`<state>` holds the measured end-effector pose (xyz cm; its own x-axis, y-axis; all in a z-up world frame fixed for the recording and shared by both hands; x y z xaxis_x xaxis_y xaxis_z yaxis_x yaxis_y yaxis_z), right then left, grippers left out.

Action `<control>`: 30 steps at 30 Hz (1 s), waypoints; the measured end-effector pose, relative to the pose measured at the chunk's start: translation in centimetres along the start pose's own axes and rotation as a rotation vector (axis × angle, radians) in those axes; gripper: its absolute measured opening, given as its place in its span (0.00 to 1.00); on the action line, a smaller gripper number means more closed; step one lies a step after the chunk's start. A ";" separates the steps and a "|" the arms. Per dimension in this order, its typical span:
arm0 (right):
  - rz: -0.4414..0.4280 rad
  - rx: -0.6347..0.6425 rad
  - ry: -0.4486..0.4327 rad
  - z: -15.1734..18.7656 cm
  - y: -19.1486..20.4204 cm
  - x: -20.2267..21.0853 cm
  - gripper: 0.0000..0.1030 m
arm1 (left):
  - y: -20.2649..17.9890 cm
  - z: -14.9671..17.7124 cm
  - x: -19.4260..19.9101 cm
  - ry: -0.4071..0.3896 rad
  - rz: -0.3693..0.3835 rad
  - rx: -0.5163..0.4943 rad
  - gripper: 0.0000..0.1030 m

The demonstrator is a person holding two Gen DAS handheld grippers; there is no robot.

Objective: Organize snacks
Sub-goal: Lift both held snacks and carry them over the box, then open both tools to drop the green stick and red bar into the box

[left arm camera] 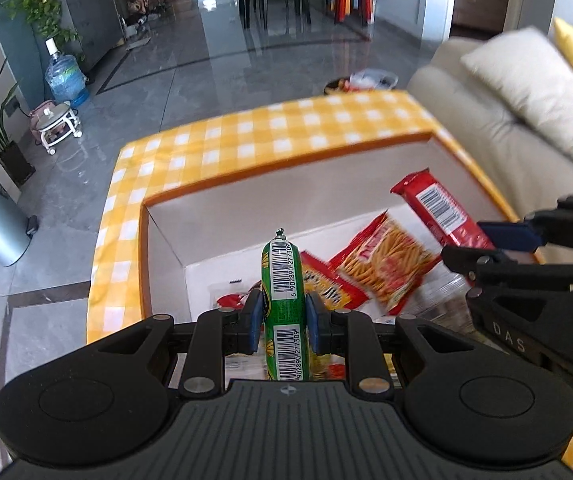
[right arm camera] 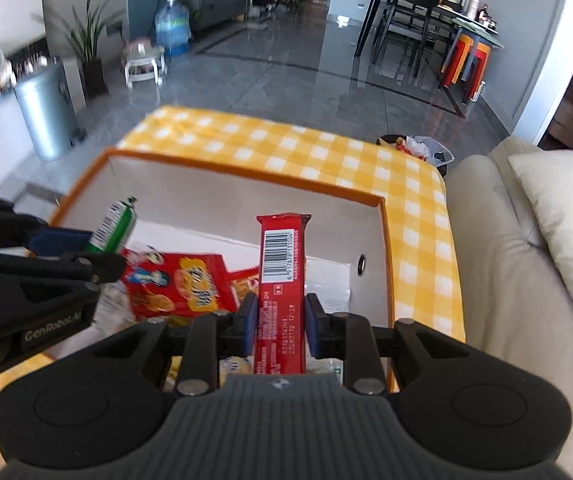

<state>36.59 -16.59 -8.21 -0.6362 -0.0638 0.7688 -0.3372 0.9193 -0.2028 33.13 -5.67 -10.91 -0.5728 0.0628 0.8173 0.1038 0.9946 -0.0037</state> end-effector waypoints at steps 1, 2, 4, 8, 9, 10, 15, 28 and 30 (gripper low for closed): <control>0.004 0.011 0.013 0.0 0.0 -0.8 0.21 | 0.1 0.2 -0.4 0.013 -0.006 0.002 0.24; 0.005 0.022 0.030 0.1 0.0 -1.6 0.21 | 0.2 0.4 -0.9 0.028 -0.011 0.004 0.24; 0.003 0.032 0.053 0.3 0.3 -2.5 0.21 | 0.3 0.7 -1.6 0.045 -0.022 0.004 0.24; -0.003 0.051 0.088 0.8 0.7 -4.2 0.21 | 0.5 1.5 -2.8 0.074 -0.035 -0.008 0.24; -0.003 0.057 0.095 1.0 0.8 -4.5 0.21 | 0.5 1.7 -3.0 0.082 -0.035 -0.010 0.24; -0.002 0.064 0.101 1.2 0.9 -4.7 0.21 | 0.5 1.8 -3.2 0.088 -0.035 -0.009 0.24; -0.009 0.072 0.125 1.6 1.2 -5.6 0.21 | 0.6 2.3 -3.9 0.117 -0.036 -0.009 0.24; -0.001 0.064 0.068 0.8 0.6 -3.1 0.46 | 1.1 1.6 -1.6 0.056 -0.050 -0.021 0.49; 0.005 0.047 0.029 0.3 0.3 -2.0 0.54 | 1.4 1.3 -0.6 0.027 -0.047 -0.003 0.56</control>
<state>37.56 -16.34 -9.99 -0.6177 -0.0472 0.7850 -0.3664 0.9005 -0.2342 32.53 -4.23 -12.12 -0.5548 0.0137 0.8319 0.0798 0.9961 0.0368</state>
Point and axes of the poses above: each gripper's, at about its wrist camera, not at the fingertips, and x roughly against the way its jaws point, y to its left, z to its underside, the point moved 9 cm from there along -x, roughly the way its jaws point, and after that the axes turned 9 degrees about x, right-handed, at the moved point
